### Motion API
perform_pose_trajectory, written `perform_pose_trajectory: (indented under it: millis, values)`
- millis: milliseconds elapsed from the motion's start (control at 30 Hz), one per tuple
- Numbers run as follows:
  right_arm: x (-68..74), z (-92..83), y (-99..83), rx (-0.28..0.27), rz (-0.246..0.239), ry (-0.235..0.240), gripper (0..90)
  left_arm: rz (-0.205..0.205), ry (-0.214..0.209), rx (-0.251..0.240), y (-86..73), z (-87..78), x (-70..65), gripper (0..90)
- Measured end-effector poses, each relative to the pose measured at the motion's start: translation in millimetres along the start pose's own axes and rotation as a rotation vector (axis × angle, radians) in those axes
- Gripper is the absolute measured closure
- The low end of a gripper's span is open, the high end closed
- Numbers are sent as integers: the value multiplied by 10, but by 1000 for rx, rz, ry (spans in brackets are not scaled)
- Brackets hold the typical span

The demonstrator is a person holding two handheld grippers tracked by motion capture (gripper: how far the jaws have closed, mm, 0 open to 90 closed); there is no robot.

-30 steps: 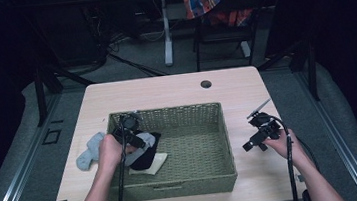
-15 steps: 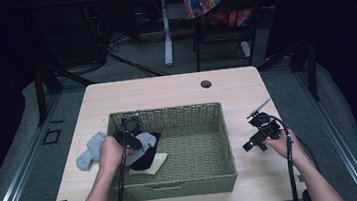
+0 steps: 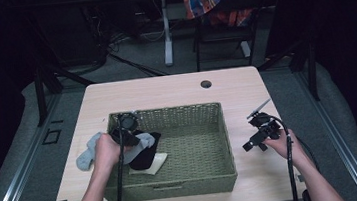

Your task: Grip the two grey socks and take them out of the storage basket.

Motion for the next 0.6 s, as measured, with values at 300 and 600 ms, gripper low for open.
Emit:
perform_pose_trajectory:
  millis: [300,600]
  values:
    - [-15,-25,14,31,-34,3,109,6,0,-78,-23,-235,-15,868]
    - [-16,-28,15,34,-37,4,109,9,0,-117,-43,-395,-14,868]
Point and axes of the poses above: each handheld gripper's, and its own axes: z roughly forward along the jaws, y roughly out of its top, x roughly to its left, the point moved 1 cm from there along z, roughly forward along the jaws, and after that the axes turned 11 degrees about -y, right-handed, at the moved point
